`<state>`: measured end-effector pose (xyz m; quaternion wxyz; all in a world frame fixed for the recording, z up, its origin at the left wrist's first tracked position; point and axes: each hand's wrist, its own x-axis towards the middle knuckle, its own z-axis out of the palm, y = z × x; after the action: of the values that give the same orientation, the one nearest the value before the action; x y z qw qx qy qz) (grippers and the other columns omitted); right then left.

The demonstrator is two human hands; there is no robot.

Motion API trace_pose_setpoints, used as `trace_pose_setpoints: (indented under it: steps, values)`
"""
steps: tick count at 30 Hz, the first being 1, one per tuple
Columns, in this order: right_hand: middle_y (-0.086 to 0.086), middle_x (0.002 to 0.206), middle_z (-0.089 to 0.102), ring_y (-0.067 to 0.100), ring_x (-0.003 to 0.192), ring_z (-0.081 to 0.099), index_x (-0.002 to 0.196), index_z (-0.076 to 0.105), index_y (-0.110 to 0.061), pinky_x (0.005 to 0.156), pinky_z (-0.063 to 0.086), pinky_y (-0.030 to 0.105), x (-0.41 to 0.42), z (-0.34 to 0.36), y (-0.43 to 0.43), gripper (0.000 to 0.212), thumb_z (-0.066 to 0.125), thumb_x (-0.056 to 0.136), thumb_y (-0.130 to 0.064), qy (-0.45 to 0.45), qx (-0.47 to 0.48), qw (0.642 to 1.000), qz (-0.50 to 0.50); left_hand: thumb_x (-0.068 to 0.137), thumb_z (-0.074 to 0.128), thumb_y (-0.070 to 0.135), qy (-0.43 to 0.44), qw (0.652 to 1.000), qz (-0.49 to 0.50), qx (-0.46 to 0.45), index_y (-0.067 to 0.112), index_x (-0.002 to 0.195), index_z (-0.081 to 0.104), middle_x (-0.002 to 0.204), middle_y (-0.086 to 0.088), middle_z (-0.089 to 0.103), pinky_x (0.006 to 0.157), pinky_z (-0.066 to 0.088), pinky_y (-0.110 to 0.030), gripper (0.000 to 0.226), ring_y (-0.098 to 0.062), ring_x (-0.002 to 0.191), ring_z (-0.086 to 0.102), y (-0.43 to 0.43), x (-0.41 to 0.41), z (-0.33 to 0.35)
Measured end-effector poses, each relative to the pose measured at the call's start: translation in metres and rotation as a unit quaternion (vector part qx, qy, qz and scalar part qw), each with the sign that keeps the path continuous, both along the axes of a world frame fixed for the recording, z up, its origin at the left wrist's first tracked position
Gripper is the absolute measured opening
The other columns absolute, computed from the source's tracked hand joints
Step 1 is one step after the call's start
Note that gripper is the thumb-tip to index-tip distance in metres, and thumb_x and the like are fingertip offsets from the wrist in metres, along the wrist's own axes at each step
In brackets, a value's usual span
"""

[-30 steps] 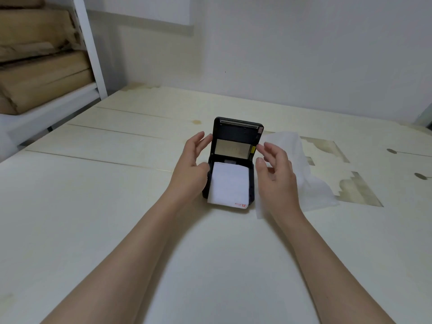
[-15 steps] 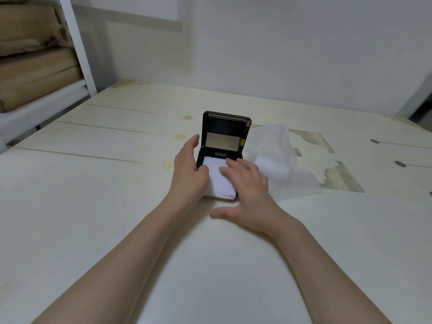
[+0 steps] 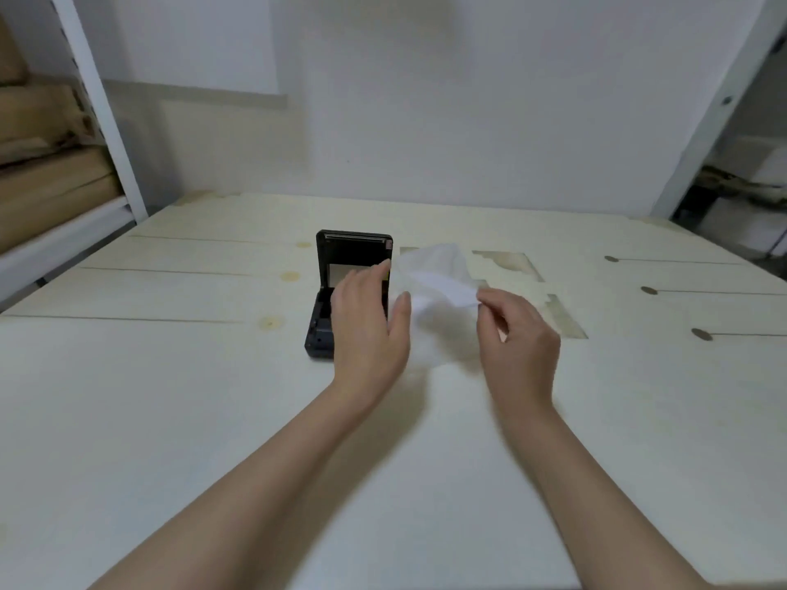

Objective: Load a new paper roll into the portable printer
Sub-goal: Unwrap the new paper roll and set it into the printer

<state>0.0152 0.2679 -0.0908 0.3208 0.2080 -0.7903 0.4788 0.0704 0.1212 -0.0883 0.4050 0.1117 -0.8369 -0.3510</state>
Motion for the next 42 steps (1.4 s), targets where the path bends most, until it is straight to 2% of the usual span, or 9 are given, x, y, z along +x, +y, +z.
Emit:
trace_pose_setpoints:
  steps: [3, 6, 12, 16, 20, 25, 30, 37, 42]
  values:
    - [0.011, 0.128, 0.066, 0.024, 0.115, 0.063, 0.121, 0.066, -0.002, 0.093, 0.042, 0.022, -0.013, -0.002, 0.033, 0.030, 0.056, 0.093, -0.003, -0.019, 0.041, 0.994, -0.098, 0.086, 0.052, 0.031, -0.069, 0.994, -0.034, -0.083, 0.006, 0.136, 0.050, 0.135, -0.013, 0.056, 0.113, 0.026, -0.042, 0.056, -0.037, 0.134, 0.040, 0.027, -0.013, -0.008]
    - [0.014, 0.144, 0.051, 0.030, 0.130, 0.050, 0.135, 0.053, -0.001, 0.097, 0.040, 0.032, -0.024, -0.014, 0.057, 0.040, 0.051, 0.097, -0.011, -0.141, 0.128, 0.973, -0.131, 0.085, 0.055, 0.033, -0.160, 0.973, -0.059, -0.156, 0.011, 0.139, 0.048, 0.141, -0.010, 0.051, 0.118, 0.017, -0.047, 0.059, -0.037, 0.142, 0.031, 0.044, -0.026, -0.018]
    - [0.006, 0.160, 0.024, 0.035, 0.131, 0.030, 0.143, 0.042, -0.016, 0.105, 0.028, 0.039, -0.031, -0.031, 0.071, 0.049, 0.049, 0.097, -0.031, -0.248, 0.305, 0.902, -0.179, 0.090, 0.059, 0.031, -0.227, 0.941, -0.063, -0.243, 0.030, 0.137, 0.051, 0.160, 0.000, 0.025, 0.120, -0.006, -0.050, 0.048, -0.025, 0.152, 0.004, 0.055, -0.040, -0.027]
    - [-0.008, 0.155, 0.038, 0.020, 0.140, 0.030, 0.136, 0.053, -0.026, 0.108, 0.014, 0.039, -0.034, -0.033, 0.063, 0.041, 0.050, 0.095, -0.024, -0.157, 0.316, 0.931, -0.087, 0.093, 0.057, 0.036, -0.259, 0.930, -0.068, -0.252, 0.033, 0.126, 0.061, 0.163, 0.003, 0.019, 0.119, -0.007, -0.051, 0.033, -0.022, 0.152, 0.001, 0.050, -0.047, -0.027]
    - [-0.005, 0.149, 0.044, 0.013, 0.142, 0.031, 0.146, 0.034, -0.018, 0.118, 0.006, 0.046, -0.037, -0.036, 0.061, 0.048, 0.038, 0.100, -0.031, -0.233, 0.379, 0.888, -0.117, 0.095, 0.057, 0.029, -0.259, 0.933, -0.074, -0.237, 0.025, 0.111, 0.068, 0.159, 0.002, 0.029, 0.119, 0.010, -0.047, 0.020, -0.021, 0.150, 0.014, 0.046, -0.052, -0.030]
    - [-0.007, 0.142, 0.052, 0.016, 0.138, 0.036, 0.148, 0.034, -0.023, 0.116, 0.010, 0.042, -0.038, -0.033, 0.064, 0.052, 0.046, 0.098, -0.026, -0.225, 0.334, 0.908, -0.115, 0.095, 0.053, 0.014, -0.257, 0.940, -0.078, -0.210, 0.017, 0.102, 0.069, 0.157, 0.000, 0.034, 0.117, 0.018, -0.043, 0.017, -0.023, 0.149, 0.019, 0.046, -0.055, -0.030]
    - [-0.009, 0.119, 0.065, 0.021, 0.120, 0.046, 0.132, 0.056, -0.033, 0.092, 0.022, 0.035, -0.041, -0.032, 0.064, 0.040, 0.051, 0.095, -0.018, -0.206, 0.292, 0.926, -0.120, 0.094, 0.046, 0.005, -0.239, 0.948, -0.089, -0.189, 0.017, 0.092, 0.067, 0.153, -0.002, 0.040, 0.116, 0.020, -0.046, 0.024, -0.024, 0.148, 0.020, 0.040, -0.049, -0.033]
    - [0.001, 0.103, 0.072, 0.029, 0.105, 0.058, 0.112, 0.069, -0.018, 0.090, 0.047, 0.039, -0.043, -0.032, 0.061, 0.024, 0.057, 0.093, -0.011, -0.198, 0.100, 0.974, -0.042, 0.086, 0.067, 0.031, -0.203, 0.952, -0.124, -0.191, 0.024, 0.117, 0.062, 0.149, 0.002, 0.044, 0.120, 0.005, -0.046, 0.033, -0.020, 0.148, 0.022, 0.064, -0.045, -0.031]
    - [-0.007, 0.101, 0.072, 0.023, 0.104, 0.062, 0.109, 0.072, -0.018, 0.089, 0.050, 0.035, -0.037, -0.026, 0.062, 0.037, 0.048, 0.091, 0.003, -0.195, 0.023, 0.981, 0.000, 0.084, 0.068, 0.038, -0.196, 0.956, -0.082, -0.203, 0.022, 0.111, 0.065, 0.115, 0.003, 0.068, 0.115, 0.018, -0.049, 0.032, -0.023, 0.120, 0.053, 0.092, -0.056, -0.028]
